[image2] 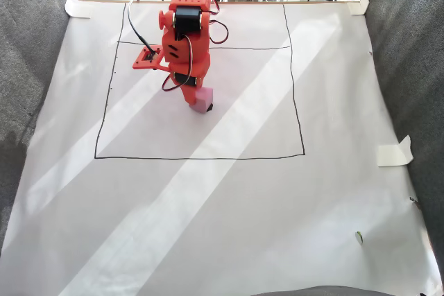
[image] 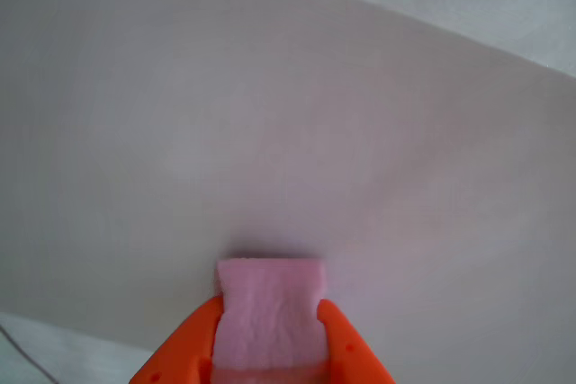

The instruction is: Grasp the colored block, Place it on the black dot, and then return the arm to the default position.

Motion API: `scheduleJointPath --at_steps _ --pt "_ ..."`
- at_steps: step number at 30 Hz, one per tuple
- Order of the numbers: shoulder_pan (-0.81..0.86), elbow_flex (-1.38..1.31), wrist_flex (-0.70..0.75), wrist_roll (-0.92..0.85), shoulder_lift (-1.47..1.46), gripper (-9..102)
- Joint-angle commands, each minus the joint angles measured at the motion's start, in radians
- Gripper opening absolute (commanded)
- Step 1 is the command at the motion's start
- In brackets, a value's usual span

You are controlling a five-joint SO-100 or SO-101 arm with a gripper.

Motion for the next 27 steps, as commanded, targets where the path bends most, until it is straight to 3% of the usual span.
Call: scheduleJointPath --at_steps 1,8,12,27 --pt "0.008 -0.044 0.078 -0.009 0.011 0" --pt "-0.002 -0.044 0.078 -0.02 0.006 0" --pt "-0.005 -0.043 0.078 -0.026 0.006 10" --pt "-0.015 -0.032 0.078 -0.081 -0.009 21"
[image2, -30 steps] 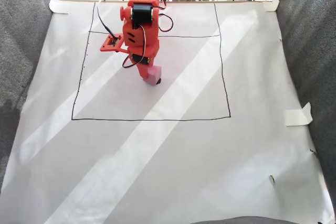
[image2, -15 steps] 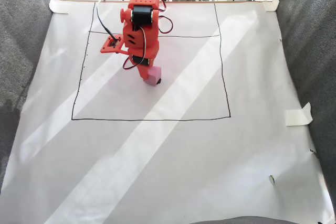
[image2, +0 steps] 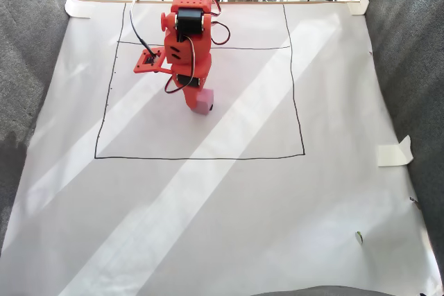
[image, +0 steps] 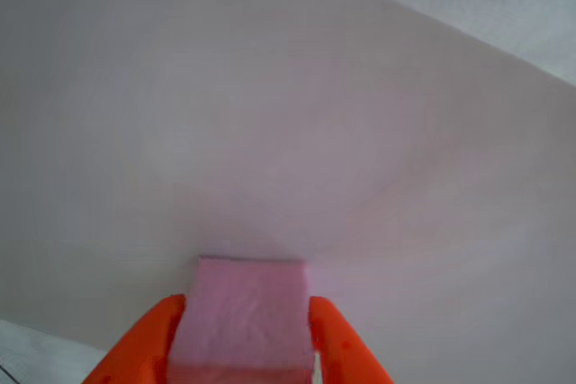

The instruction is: Grasp the colored block, Place it on the black dot, and then return the arm to the default position.

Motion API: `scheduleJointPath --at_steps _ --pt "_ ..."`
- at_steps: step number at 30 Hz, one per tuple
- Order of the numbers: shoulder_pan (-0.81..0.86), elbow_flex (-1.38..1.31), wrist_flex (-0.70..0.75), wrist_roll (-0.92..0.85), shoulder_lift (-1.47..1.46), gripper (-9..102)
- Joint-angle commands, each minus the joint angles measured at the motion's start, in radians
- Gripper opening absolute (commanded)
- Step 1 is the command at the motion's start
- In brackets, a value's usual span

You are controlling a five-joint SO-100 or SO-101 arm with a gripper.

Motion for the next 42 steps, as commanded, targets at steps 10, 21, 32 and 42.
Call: scheduleJointPath --at_steps 10,21,32,42 --pt "-0.003 0.046 0.078 -0.037 0.087 30" --pt "-0.046 0.552 -0.026 -0.038 0.503 29" --pt "-0.04 1.485 -0.466 -0.014 1.324 5" --pt "-0.003 2.126 -0.767 -0.005 2.043 0"
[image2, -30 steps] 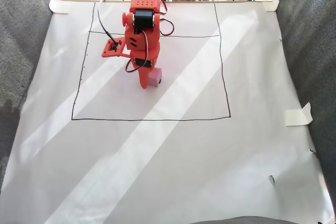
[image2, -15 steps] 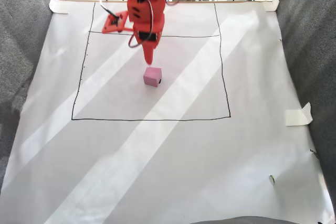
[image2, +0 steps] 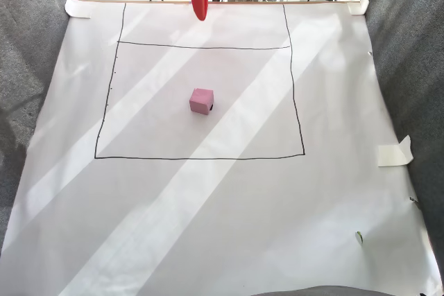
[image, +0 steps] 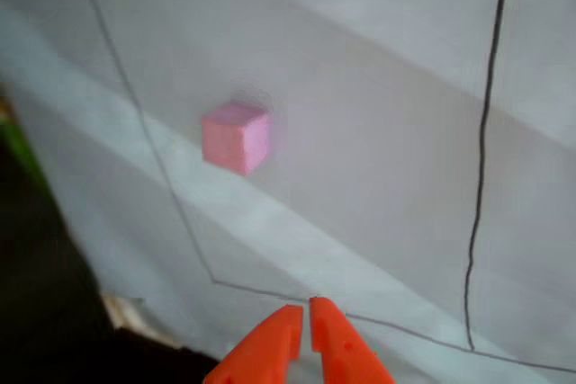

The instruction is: Grasp the colored block, Place it on the black dot, and then return the arm to the default position.

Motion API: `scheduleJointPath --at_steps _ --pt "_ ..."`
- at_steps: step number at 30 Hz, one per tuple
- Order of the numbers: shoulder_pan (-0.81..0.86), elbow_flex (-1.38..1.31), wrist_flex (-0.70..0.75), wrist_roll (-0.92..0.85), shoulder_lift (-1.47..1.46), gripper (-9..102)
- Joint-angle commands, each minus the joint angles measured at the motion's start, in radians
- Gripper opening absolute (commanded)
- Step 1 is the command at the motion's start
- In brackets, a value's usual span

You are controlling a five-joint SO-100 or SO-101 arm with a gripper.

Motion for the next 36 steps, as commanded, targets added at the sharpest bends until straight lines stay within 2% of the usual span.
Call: scheduleJointPath --at_steps 1,5,10,19,36 --pt "0.041 0.186 -0.106 -0.009 0.209 0" --pt "0.084 0.426 -0.256 -0.048 0.445 0" --pt "0.115 0.663 -0.35 -0.083 0.709 0" --pt "0.066 0.816 -0.282 -0.149 1.003 0" --pt "-0.041 0.908 -0.238 -0.224 1.008 0"
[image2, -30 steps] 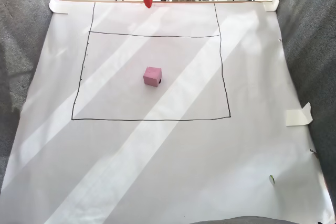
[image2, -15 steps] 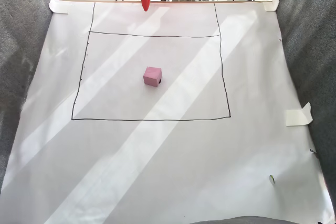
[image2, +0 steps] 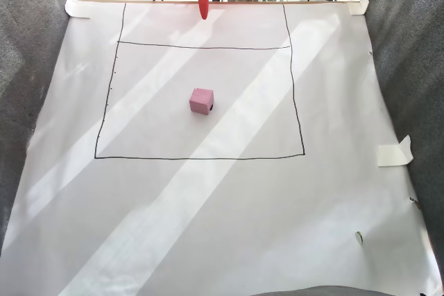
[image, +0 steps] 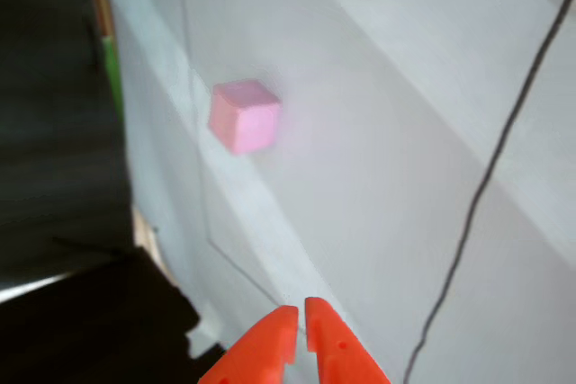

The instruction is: Grasp the colored block, Place it on the black dot, and then return the arm to the default position.

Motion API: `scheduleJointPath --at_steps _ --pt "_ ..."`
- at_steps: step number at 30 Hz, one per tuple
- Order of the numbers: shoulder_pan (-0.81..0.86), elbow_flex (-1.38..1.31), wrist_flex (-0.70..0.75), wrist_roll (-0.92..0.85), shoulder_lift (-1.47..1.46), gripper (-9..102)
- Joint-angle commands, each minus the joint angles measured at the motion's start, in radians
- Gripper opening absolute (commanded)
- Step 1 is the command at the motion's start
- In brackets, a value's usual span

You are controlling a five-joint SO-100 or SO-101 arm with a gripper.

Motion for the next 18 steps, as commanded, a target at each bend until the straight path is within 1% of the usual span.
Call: scheduleJointPath --at_steps 1,12,15,18 --pt "-0.008 0.021 0.002 -0.029 0.005 0" --pt "-0.012 0.149 -0.048 -0.144 0.005 0" --pt "-0.012 0.169 -0.072 -0.153 0.005 0" --pt "-0.012 0.17 -0.064 -0.15 0.005 0"
